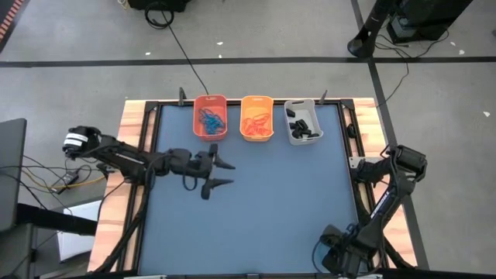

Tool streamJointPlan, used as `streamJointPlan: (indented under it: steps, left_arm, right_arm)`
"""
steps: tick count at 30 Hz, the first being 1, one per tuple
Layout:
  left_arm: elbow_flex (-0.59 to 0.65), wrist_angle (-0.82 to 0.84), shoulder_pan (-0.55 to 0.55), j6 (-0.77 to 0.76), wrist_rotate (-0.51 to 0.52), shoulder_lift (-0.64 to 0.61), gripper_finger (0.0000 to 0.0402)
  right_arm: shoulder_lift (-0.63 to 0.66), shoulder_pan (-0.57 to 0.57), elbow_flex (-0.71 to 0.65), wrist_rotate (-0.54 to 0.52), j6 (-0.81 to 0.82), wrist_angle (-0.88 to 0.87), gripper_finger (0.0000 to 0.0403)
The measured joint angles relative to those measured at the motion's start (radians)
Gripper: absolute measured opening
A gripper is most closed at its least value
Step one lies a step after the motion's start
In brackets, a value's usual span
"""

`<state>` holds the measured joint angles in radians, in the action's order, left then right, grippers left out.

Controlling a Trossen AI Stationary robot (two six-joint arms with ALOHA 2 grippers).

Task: Sort rubber bands into baskets
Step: Put the blue rubber band into the orange bin

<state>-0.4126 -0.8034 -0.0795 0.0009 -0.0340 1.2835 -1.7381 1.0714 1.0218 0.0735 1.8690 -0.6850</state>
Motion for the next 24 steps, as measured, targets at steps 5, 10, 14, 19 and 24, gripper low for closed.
streamJointPlan:
  steps: [5,10,14,19,24]
  left_arm:
    - [0.0,-0.051,-0.063,0.025,0.037,0.02,0.0222]
    - [0.0,-0.178,-0.09,0.045,0.06,0.105,0.0222]
    - [0.0,-0.26,-0.093,0.043,0.064,0.173,0.0222]
    - [-0.001,-0.334,-0.093,0.021,0.062,0.247,0.0222]
    - [-0.011,-0.375,-0.093,0.015,0.064,0.306,0.0222]
  right_arm:
    - [-0.046,0.001,0.002,0.029,-0.004,0.018,0.0158]
    - [-0.064,0.0,0.005,0.025,-0.007,0.008,0.0158]
    - [-0.065,0.0,0.004,0.006,-0.002,0.004,0.0157]
    - [-0.066,-0.001,0.003,0.005,0.006,-0.015,0.0144]
    - [-0.067,-0.007,0.002,-0.014,0.004,-0.026,0.0118]
